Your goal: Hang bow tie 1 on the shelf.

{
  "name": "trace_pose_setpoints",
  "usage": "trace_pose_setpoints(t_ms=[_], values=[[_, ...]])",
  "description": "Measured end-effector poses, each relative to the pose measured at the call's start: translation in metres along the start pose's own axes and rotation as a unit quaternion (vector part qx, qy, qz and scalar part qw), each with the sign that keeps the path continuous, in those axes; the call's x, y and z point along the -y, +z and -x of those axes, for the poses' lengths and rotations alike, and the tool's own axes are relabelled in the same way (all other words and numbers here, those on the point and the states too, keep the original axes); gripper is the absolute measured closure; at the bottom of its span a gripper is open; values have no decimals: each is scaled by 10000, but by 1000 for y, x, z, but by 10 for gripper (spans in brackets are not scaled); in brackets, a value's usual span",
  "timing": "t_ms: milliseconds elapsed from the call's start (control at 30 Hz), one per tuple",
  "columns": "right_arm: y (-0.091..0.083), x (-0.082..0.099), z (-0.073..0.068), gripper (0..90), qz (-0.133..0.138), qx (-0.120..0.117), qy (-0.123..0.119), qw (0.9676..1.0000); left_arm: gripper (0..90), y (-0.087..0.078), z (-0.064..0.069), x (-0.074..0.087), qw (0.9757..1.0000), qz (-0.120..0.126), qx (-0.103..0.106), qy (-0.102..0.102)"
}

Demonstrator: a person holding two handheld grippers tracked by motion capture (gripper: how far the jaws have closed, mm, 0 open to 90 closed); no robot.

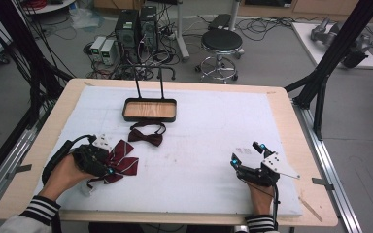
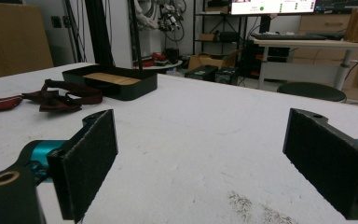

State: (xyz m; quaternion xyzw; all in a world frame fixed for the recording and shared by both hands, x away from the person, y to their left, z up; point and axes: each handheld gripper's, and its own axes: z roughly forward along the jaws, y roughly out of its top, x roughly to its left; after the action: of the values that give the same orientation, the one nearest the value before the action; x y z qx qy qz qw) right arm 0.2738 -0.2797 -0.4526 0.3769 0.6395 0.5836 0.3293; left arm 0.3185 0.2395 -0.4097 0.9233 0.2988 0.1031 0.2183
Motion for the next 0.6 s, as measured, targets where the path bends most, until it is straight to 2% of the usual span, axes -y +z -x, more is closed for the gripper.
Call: trace_pose_setpoints(t_ms=[400, 600], values=[[0, 0, 0, 92, -4, 3, 0, 10000, 573, 4, -5, -5, 9992, -361, 98, -109], [0, 0, 0, 92, -2, 5, 14, 10000, 623, 4, -5, -7, 9990, -438, 58, -121]])
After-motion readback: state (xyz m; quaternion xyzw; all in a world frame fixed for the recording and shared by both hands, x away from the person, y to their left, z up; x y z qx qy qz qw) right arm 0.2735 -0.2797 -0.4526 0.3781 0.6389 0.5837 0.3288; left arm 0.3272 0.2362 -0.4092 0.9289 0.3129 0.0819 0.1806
